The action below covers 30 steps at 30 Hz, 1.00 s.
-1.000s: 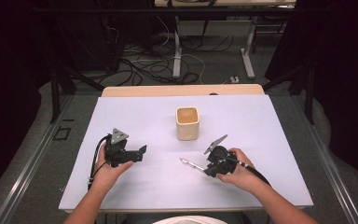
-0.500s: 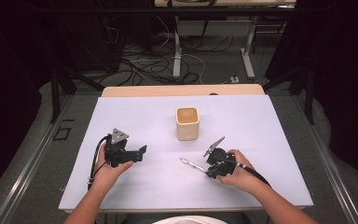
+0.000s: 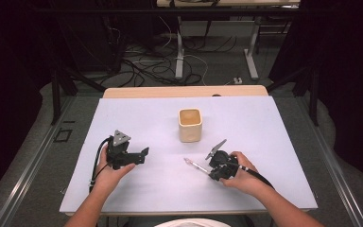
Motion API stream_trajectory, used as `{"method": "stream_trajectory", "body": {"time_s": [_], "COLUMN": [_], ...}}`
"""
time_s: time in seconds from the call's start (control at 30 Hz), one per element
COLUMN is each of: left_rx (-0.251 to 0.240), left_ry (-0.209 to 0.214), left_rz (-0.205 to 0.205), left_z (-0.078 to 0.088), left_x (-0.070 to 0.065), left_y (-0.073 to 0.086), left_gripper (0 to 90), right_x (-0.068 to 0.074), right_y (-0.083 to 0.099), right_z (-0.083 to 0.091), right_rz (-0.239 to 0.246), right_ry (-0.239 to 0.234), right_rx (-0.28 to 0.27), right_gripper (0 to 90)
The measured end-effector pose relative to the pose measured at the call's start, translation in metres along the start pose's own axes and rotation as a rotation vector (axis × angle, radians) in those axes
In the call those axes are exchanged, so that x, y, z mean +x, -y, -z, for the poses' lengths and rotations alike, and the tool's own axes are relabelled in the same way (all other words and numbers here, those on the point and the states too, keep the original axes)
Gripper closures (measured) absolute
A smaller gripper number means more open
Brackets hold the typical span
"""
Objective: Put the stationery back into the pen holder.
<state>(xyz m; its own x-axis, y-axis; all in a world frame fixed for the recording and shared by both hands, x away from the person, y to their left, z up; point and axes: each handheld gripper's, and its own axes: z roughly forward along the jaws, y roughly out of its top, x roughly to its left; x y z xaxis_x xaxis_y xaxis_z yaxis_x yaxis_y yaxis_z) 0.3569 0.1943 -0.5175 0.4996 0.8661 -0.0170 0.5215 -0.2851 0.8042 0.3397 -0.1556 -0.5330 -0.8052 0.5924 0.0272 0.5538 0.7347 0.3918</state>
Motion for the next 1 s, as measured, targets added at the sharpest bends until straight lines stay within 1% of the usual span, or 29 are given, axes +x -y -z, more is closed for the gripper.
{"method": "stream_trajectory", "body": {"time_s": [0.07, 0.23, 0.27, 0.3, 0.33, 0.4, 0.43, 0.53, 0.6, 0.63, 0.73, 0.77, 0.8, 0.83, 0.9, 0.97, 1.0], "left_rx": [0.000, -0.001, -0.001, -0.001, -0.001, 0.000, 0.000, 0.003, 0.000, 0.002, -0.001, 0.003, -0.002, -0.001, -0.001, -0.001, 0.000], "left_ry": [-0.001, 0.001, 0.001, 0.001, 0.001, -0.001, -0.001, 0.001, 0.000, -0.001, -0.005, -0.003, -0.005, -0.005, -0.006, -0.006, -0.005], "left_rz": [0.000, -0.006, -0.006, -0.007, -0.007, -0.008, -0.009, -0.015, -0.011, -0.013, -0.015, -0.019, -0.013, -0.014, -0.015, -0.015, -0.016], "left_z": [0.000, 0.001, 0.001, 0.001, 0.001, 0.001, 0.001, 0.001, 0.000, 0.000, 0.001, 0.001, 0.001, 0.001, 0.001, 0.001, 0.001], "left_x": [0.000, 0.000, 0.000, 0.000, 0.000, 0.000, 0.000, 0.000, 0.000, 0.000, 0.000, 0.000, 0.000, 0.000, 0.000, 0.000, 0.000], "left_y": [0.000, 0.000, 0.000, 0.000, 0.000, 0.000, 0.000, 0.000, 0.000, -0.001, -0.001, -0.001, -0.001, -0.001, -0.001, -0.001, -0.001], "left_gripper": [7.5, 7.8, 7.9, 8.0, 8.0, 8.1, 8.2, 8.4, 8.6, 8.7, 8.9, 9.0, 9.1, 9.1, 9.4, 9.6, 9.8], "right_x": [0.000, -0.001, -0.001, -0.001, -0.001, 0.000, 0.000, 0.000, -0.001, -0.001, -0.001, 0.000, 0.000, -0.001, -0.001, -0.003, -0.003], "right_y": [0.000, 0.000, -0.001, -0.001, -0.001, -0.002, -0.003, -0.004, -0.005, -0.006, -0.009, -0.010, -0.011, -0.012, -0.014, -0.017, -0.018], "right_z": [0.000, 0.001, 0.002, 0.002, 0.001, 0.001, 0.002, 0.002, 0.002, 0.002, 0.004, 0.005, 0.006, 0.006, 0.007, 0.007, 0.008], "right_rz": [0.007, 0.005, 0.008, 0.007, 0.009, 0.015, 0.018, 0.026, 0.046, 0.062, 0.086, 0.089, 0.087, 0.104, 0.111, 0.115, 0.124], "right_ry": [-0.001, -0.010, -0.006, -0.011, -0.012, 0.000, -0.012, -0.034, -0.041, -0.041, -0.032, -0.028, -0.024, -0.020, -0.016, -0.021, -0.024], "right_rx": [0.000, 0.003, 0.026, 0.030, 0.006, 0.009, 0.016, 0.007, 0.002, 0.000, -0.006, -0.007, -0.007, -0.008, -0.009, -0.012, -0.012], "right_gripper": [80.7, 80.8, 80.7, 80.8, 80.8, 80.8, 80.8, 80.8, 80.8, 80.8, 80.8, 80.8, 80.8, 80.8, 80.8, 80.8, 80.8]}}
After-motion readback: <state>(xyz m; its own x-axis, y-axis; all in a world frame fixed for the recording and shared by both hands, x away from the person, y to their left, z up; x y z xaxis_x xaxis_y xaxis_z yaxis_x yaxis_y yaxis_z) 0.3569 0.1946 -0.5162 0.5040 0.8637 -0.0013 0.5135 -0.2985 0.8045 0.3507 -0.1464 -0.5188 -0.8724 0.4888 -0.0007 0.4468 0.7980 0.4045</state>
